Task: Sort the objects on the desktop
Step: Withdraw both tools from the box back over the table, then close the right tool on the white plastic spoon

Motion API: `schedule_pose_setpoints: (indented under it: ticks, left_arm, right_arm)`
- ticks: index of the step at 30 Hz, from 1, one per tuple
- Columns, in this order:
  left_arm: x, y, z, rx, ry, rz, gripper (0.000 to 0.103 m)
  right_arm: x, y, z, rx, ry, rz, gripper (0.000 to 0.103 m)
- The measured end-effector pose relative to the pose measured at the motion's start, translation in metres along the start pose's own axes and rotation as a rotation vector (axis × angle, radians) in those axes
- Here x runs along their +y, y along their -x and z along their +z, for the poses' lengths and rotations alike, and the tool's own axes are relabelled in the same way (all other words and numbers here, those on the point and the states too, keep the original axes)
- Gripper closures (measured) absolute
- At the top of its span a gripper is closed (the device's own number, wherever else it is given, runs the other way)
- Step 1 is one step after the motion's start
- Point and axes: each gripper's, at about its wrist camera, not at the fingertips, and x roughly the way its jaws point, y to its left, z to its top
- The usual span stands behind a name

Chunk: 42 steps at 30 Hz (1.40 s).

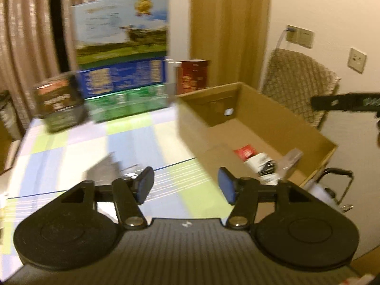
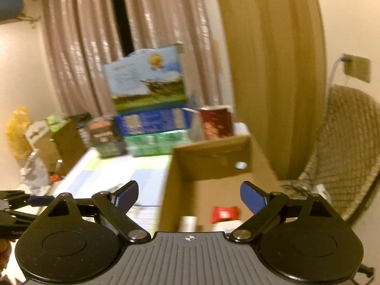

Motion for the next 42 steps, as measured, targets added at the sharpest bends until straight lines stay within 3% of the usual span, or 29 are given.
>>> schedule_pose_setpoints:
  ticks: [5, 10, 20, 27, 31, 37, 42]
  left_arm:
    - [0.052, 0.036, -0.024, 0.02, 0.024, 0.109, 0.044]
    - [0.094, 0.064, -0.055, 0.055, 0.055, 0.187, 0.044]
    - [0.13, 0.06, -0.111, 0.118, 0.092, 0.209, 0.044]
    - [0.139, 0.02, -0.127, 0.148, 0.057, 0.173, 0.044]
    - [0.141, -0.001, -0.125, 0.156, 0.039, 0.135, 0.044]
    - [0.137, -0.019, -0.104, 0.19, -0.195, 0.04, 0.041]
    - [0.161, -0.033, -0.093, 0.244, -0.306, 0.014, 0.038]
  right_arm:
    - [0.053, 0.002, -0.007, 0.005, 0.015, 0.106, 0.006]
    - [0.103, -0.019, -0.033, 0.068, 0.064, 0.175, 0.005]
    - [0.139, -0.076, -0.085, 0.239, 0.215, 0.203, 0.005]
    - [0.15, -0.107, -0.093, 0.329, 0.52, 0.222, 0.005]
    - [0.158, -0.124, -0.102, 0.382, 0.716, 0.278, 0.005]
    - [0.184, -0.144, -0.12, 0.418, 1.177, 0.382, 0.005]
    - [0.192, -0.176, -0.129, 0.474, 1.383, 0.468, 0.008]
